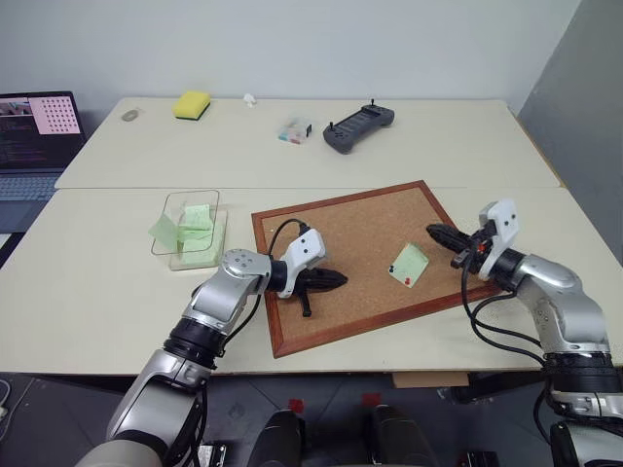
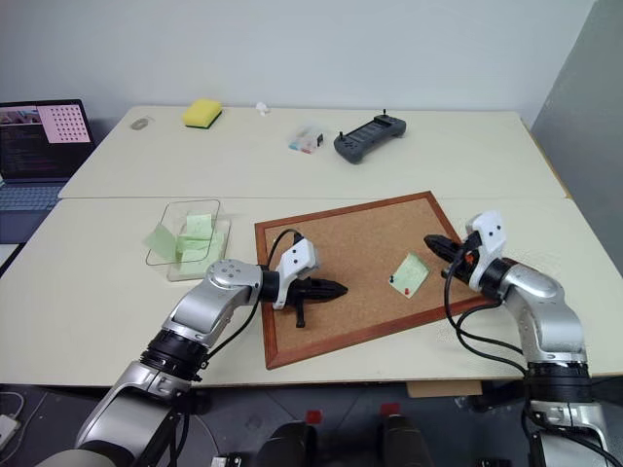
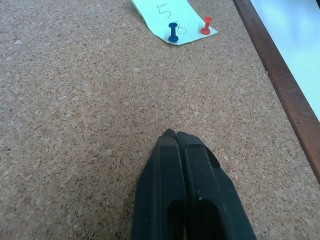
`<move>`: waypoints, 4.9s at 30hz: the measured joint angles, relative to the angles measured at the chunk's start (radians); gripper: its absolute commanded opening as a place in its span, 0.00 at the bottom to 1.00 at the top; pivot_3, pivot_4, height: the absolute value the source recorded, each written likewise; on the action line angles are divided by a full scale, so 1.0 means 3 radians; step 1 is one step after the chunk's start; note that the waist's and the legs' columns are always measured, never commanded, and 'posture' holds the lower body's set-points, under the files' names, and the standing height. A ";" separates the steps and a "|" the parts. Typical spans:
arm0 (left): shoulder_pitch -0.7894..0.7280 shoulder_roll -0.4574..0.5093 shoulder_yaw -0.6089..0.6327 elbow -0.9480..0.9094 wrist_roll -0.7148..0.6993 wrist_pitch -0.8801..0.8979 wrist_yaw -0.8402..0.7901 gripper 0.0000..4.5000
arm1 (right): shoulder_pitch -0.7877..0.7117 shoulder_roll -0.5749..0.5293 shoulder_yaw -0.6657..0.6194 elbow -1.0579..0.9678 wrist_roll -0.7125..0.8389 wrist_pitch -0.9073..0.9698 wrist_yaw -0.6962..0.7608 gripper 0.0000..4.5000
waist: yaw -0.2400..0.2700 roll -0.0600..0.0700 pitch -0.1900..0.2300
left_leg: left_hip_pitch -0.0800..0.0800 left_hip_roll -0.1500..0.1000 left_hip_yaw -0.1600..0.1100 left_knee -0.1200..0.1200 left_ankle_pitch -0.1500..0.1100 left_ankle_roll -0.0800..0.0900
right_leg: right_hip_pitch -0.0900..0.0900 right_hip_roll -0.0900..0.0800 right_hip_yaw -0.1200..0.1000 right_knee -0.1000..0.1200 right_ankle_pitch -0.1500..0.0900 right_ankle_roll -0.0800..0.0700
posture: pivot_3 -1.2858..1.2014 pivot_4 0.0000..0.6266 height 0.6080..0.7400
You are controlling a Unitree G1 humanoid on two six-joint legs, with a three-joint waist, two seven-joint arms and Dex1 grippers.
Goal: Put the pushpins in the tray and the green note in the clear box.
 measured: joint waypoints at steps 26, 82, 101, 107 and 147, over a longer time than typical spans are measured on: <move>-0.0095 -0.0056 -0.0050 0.0216 0.0139 -0.0227 -0.0144 0.00 | 0.0592 -0.0156 -0.0712 0.0270 -0.0372 0.0060 -0.0945 0.05 | 0.0006 0.0019 -0.0011 | 0.0015 -0.0005 0.0003 -0.0003 0.0005 0.0010 | 0.0018 -0.0002 0.0002 -0.0004 0.0002 0.0005 | 0.52 0.24 1.00; -0.0070 -0.0071 -0.0026 0.0177 0.0150 -0.0205 -0.0142 0.00 | 0.0776 -0.0771 -0.0071 -0.0590 0.0160 -0.0083 0.0460 1.00 | 0.0000 0.0020 -0.0011 | 0.0009 -0.0006 -0.0001 -0.0002 0.0005 0.0010 | 0.0017 -0.0002 0.0000 -0.0009 0.0001 0.0009 | 0.52 0.24 1.00; -0.0078 -0.0060 -0.0026 0.0165 0.0150 -0.0195 -0.0151 0.00 | 0.0327 -0.0329 0.0784 -0.0031 -0.0138 -0.0406 0.0844 0.91 | 0.0004 0.0016 -0.0009 | 0.0008 -0.0005 -0.0009 -0.0003 0.0005 0.0009 | 0.0015 -0.0003 -0.0006 -0.0009 0.0001 0.0007 | 0.52 0.24 1.00; -0.0077 -0.0057 -0.0026 0.0157 0.0150 -0.0186 -0.0150 0.00 | 0.0321 -0.0284 0.0793 0.0126 -0.0266 -0.0519 0.0846 0.64 | 0.0003 0.0016 -0.0009 | 0.0008 -0.0005 -0.0009 -0.0003 0.0005 0.0009 | 0.0015 -0.0003 -0.0006 -0.0009 0.0001 0.0007 | 0.52 0.24 1.00; -0.0006 -0.0073 -0.0017 0.0009 0.0143 -0.0050 -0.0085 0.00 | 0.0297 -0.0309 0.0064 -0.0413 0.0313 0.0283 0.0453 0.02 | 0.0006 0.0017 -0.0009 | 0.0004 -0.0006 -0.0014 -0.0003 0.0005 0.0009 | 0.0014 -0.0003 -0.0008 -0.0010 0.0001 0.0006 | 0.52 0.24 1.00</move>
